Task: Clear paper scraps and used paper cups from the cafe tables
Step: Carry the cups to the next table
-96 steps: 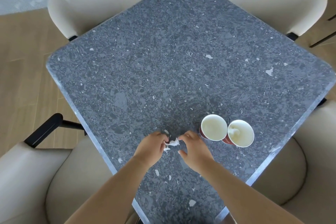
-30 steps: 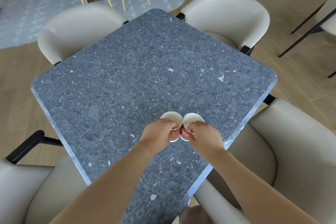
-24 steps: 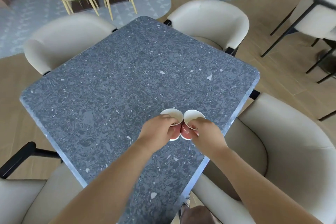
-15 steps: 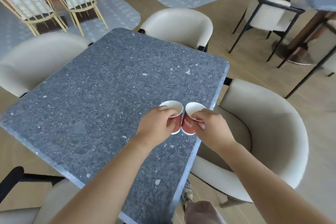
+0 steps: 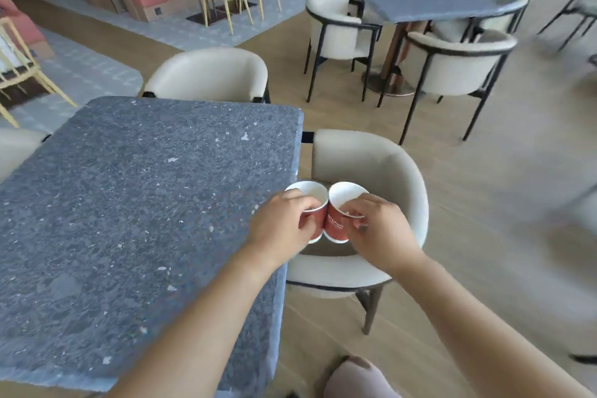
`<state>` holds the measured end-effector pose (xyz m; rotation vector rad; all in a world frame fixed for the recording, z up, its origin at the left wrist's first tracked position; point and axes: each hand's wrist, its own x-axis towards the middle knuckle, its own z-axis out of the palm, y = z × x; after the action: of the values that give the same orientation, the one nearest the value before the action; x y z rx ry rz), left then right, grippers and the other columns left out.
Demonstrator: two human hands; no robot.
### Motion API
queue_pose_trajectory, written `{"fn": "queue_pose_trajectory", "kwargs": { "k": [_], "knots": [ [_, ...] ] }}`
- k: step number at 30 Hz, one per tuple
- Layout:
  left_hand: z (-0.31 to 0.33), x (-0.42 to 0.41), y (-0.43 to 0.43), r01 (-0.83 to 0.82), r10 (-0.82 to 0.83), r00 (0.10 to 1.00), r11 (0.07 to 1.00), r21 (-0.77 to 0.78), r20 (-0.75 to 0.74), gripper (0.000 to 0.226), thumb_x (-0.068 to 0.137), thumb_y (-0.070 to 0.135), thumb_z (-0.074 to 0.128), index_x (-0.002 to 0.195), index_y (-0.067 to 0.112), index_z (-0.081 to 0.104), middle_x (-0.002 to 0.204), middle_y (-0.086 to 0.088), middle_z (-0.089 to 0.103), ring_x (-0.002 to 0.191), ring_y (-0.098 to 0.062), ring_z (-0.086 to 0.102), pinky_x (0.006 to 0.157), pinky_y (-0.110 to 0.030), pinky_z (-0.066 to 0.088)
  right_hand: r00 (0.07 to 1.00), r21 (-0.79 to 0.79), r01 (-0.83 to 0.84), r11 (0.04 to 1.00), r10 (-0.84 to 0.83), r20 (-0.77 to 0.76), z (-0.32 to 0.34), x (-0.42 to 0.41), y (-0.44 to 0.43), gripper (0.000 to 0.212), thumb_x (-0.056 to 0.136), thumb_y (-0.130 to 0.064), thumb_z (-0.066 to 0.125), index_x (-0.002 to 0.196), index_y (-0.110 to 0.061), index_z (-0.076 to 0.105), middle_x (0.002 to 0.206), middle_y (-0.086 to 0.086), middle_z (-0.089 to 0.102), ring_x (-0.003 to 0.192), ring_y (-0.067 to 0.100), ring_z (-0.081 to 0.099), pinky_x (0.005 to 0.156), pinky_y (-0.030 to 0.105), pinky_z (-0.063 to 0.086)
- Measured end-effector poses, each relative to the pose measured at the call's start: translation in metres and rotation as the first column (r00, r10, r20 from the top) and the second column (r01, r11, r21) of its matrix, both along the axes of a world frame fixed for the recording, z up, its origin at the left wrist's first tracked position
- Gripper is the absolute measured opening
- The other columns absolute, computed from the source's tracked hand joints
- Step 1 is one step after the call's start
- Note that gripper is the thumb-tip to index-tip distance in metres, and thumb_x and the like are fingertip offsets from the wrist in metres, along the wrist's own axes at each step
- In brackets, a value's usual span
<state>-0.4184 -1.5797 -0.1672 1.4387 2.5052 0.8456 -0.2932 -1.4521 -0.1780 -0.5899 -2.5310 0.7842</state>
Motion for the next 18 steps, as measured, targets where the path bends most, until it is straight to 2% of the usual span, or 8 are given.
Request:
{"fn": "queue_pose_trajectory", "kwargs": {
  "k": [3,5,8,11,15,18],
  "knots": [
    [0.003,0.022,0.020,0.079,-0.079,0.997,0.997,0.021,0.002,0.021,0.078,0.020,0.055,0.094,0.024,0.069,0.094,0.002,0.065,0.091,-0.023,0.059,0.076,-0.038,0.048,0.995,-0.046,0.095,0.994,-0.095,-0.006,0.003,0.033,0.007,0.009,0.080,-0.016,0.061,0.085,-0.013,0.068,0.082,0.000,0.064,0.071,0.020,0.061,0.066,0.039,0.053],
    [0.005,0.037,0.033,0.124,-0.124,0.992,0.992,0.028,0.002,0.021,0.078,0.021,0.055,0.094,0.025,0.069,0.095,0.004,0.065,0.092,-0.021,0.059,0.077,-0.037,0.048,0.988,-0.024,0.151,0.988,-0.151,-0.013,0.007,0.055,0.012,0.007,0.080,-0.016,0.062,0.083,-0.015,0.068,0.081,-0.002,0.064,0.068,0.017,0.060,0.064,0.035,0.051],
    [0.006,0.063,0.054,0.202,-0.202,0.979,0.979,0.022,-0.018,0.020,0.078,0.021,0.055,0.092,0.025,0.068,0.095,0.006,0.065,0.093,-0.020,0.057,0.076,-0.034,0.048,0.970,-0.016,0.243,0.970,-0.243,-0.014,0.011,0.090,0.019,0.006,0.080,-0.017,0.064,0.083,-0.015,0.069,0.082,0.000,0.066,0.067,0.020,0.062,0.062,0.037,0.052],
    [0.007,0.094,0.076,0.292,-0.292,0.956,0.955,0.045,-0.008,0.018,0.075,0.015,0.057,0.088,0.021,0.068,0.091,0.005,0.066,0.091,-0.021,0.057,0.075,-0.025,0.042,0.938,-0.034,0.346,0.937,-0.347,-0.014,0.011,0.129,0.025,0.009,0.080,-0.021,0.063,0.084,-0.014,0.069,0.083,0.002,0.066,0.071,0.022,0.063,0.065,0.039,0.053],
    [0.011,0.147,0.107,0.409,-0.409,0.912,0.911,0.039,-0.012,0.017,0.074,0.018,0.056,0.086,0.024,0.067,0.088,0.006,0.064,0.089,-0.020,0.056,0.078,-0.035,0.047,0.882,-0.026,0.471,0.882,-0.472,0.000,0.013,0.191,0.033,0.008,0.081,-0.021,0.063,0.085,-0.016,0.069,0.082,0.001,0.064,0.071,0.022,0.060,0.066,0.039,0.052],
    [0.012,0.198,0.126,0.500,-0.500,0.866,0.864,0.060,-0.022,0.013,0.077,0.021,0.057,0.085,0.027,0.066,0.087,0.009,0.062,0.088,-0.017,0.055,0.075,-0.033,0.047,0.824,-0.026,0.566,0.824,-0.566,-0.003,0.016,0.248,0.034,0.007,0.081,-0.021,0.063,0.085,-0.018,0.069,0.083,-0.001,0.065,0.071,0.019,0.062,0.065,0.034,0.052]
  ]
}}
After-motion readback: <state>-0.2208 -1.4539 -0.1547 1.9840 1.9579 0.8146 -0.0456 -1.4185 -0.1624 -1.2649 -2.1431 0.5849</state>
